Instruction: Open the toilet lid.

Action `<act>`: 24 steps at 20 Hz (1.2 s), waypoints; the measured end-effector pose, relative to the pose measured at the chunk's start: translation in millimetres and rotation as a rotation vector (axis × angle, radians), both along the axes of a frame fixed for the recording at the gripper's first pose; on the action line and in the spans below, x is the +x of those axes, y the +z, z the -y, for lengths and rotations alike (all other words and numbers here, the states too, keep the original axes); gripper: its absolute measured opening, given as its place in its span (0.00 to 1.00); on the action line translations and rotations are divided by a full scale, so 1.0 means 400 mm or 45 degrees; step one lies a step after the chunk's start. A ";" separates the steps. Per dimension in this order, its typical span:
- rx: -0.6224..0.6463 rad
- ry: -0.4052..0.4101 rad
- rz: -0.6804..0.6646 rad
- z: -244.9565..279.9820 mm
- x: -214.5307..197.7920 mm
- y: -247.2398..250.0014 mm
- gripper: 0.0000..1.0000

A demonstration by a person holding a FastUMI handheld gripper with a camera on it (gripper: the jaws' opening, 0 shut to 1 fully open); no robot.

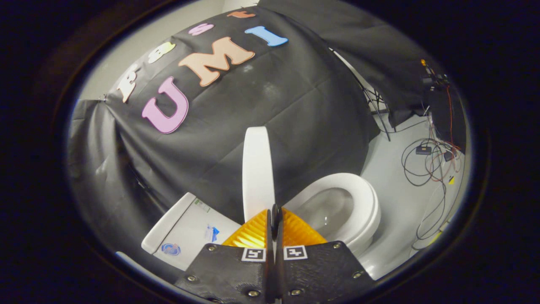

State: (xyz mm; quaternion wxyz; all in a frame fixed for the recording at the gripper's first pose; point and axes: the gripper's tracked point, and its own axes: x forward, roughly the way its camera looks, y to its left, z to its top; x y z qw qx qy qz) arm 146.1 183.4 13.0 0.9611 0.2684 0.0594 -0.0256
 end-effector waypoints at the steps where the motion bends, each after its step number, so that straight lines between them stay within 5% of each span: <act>1: -0.003 0.000 -0.002 -0.002 0.001 0.002 0.01; 24: -0.315 0.064 0.010 -0.234 -0.029 0.087 0.02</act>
